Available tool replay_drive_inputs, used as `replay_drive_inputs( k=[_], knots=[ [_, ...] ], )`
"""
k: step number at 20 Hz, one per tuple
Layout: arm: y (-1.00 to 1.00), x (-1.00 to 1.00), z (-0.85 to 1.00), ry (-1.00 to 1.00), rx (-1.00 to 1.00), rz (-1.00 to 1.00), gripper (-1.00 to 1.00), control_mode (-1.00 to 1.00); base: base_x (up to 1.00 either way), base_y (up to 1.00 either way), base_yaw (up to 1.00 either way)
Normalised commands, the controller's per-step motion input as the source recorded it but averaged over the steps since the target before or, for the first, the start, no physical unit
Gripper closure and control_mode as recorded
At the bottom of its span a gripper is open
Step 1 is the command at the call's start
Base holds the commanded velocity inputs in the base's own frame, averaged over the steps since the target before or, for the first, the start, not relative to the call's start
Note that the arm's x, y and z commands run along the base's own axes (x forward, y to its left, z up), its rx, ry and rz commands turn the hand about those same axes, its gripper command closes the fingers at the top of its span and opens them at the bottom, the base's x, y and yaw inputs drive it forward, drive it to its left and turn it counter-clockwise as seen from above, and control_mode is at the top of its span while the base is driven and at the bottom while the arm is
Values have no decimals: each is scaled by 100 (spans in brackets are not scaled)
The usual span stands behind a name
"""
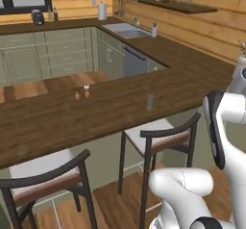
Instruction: Take a straw from the drawer in front and place it inside the glass cup on the dining counter.
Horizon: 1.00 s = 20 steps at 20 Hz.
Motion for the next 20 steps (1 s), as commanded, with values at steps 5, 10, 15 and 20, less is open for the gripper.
replay_drive_inputs(
  k=[5,10,15,20],
  knots=[
    [0,0,0,0,0,0,100,100,28,-85,16],
    [0,0,0,0,0,0,100,100,32,-74,28],
    [0,0,0,0,0,0,100,100,34,-63,37],
    [0,0,0,0,0,0,100,100,38,-64,37]
  ],
)
